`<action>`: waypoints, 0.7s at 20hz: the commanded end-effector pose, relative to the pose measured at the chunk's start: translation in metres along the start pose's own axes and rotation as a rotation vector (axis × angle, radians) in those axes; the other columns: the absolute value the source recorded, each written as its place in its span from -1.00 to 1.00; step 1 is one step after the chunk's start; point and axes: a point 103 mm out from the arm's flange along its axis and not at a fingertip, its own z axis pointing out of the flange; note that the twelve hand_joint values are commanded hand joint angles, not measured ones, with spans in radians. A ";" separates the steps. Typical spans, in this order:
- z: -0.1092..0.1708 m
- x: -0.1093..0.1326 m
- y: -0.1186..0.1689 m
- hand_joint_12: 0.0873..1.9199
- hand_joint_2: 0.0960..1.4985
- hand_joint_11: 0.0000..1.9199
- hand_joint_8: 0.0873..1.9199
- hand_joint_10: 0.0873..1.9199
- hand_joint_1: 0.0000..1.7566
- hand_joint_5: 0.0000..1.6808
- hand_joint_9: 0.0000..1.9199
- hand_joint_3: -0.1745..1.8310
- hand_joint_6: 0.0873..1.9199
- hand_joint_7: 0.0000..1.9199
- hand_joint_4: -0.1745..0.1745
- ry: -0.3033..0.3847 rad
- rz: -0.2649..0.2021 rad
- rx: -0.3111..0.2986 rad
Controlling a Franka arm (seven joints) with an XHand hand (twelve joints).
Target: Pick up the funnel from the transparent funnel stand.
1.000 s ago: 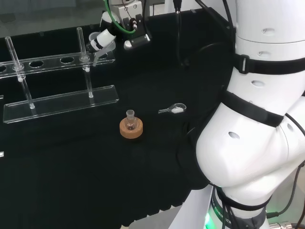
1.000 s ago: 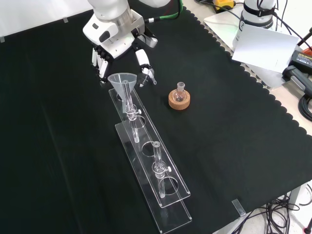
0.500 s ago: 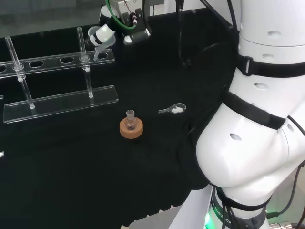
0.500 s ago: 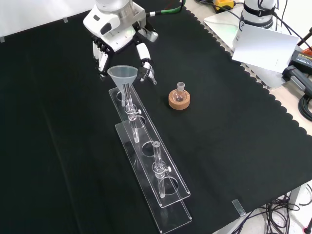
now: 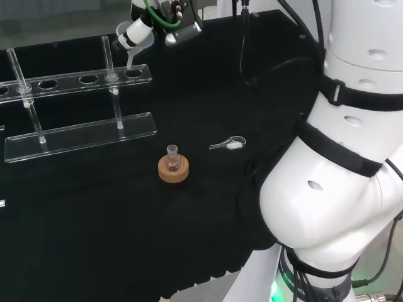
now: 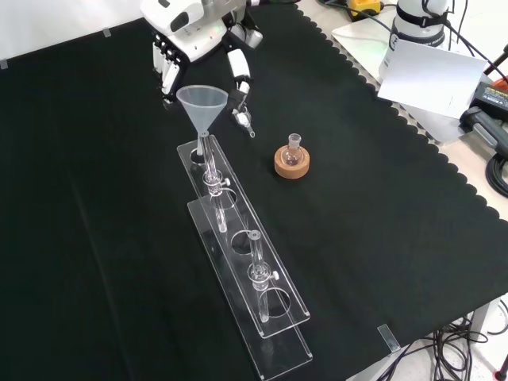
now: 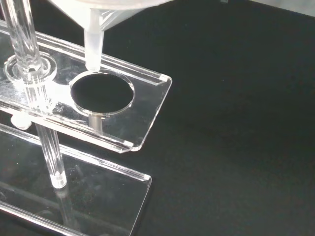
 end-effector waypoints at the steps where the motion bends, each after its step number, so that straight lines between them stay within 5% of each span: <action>1: -0.009 -0.003 -0.014 -0.23 -0.53 0.30 -0.51 -0.98 0.29 -0.02 0.43 -0.07 -0.36 0.20 -0.44 -0.014 0.008 -0.016; 14: -0.014 0.000 -0.033 -0.25 -0.53 0.33 -0.52 -1.00 0.28 -0.01 0.45 -0.06 -0.36 0.21 -0.44 -0.030 -0.001 -0.014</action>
